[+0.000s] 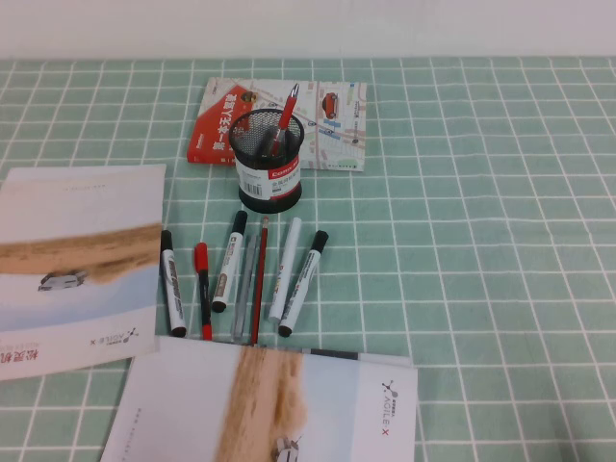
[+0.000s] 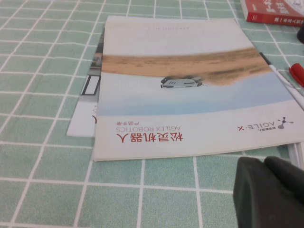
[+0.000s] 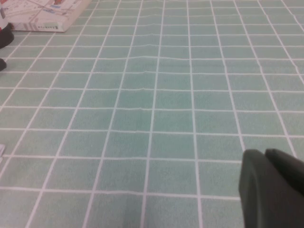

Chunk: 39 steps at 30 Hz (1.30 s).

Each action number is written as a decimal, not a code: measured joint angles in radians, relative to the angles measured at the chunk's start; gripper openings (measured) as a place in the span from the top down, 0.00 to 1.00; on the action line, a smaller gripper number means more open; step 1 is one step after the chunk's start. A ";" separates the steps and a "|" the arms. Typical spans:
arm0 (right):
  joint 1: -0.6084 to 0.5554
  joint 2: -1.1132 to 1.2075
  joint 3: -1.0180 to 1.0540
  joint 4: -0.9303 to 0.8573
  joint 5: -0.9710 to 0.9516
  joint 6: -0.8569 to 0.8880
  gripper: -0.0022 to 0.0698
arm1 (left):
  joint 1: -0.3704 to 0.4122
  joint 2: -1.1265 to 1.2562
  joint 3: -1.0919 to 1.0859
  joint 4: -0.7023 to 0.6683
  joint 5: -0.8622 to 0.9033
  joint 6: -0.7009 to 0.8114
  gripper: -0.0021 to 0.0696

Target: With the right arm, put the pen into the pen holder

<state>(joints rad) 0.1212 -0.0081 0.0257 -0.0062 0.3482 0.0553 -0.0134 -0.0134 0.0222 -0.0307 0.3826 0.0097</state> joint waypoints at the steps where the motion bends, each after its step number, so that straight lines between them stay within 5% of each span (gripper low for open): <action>1: 0.000 0.000 0.000 0.000 0.000 0.000 1.00 | 0.000 0.000 0.000 0.000 0.000 0.000 0.98; 26: 0.000 0.000 0.000 0.000 -0.002 0.000 1.00 | 0.000 0.000 0.000 0.000 0.000 0.000 0.98; 39: 0.000 0.000 0.000 0.192 -0.143 0.000 1.00 | 0.000 0.000 0.000 0.000 0.000 0.000 0.98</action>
<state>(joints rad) 0.1212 -0.0081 0.0257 0.1859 0.2049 0.0553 -0.0134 -0.0134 0.0222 -0.0307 0.3826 0.0097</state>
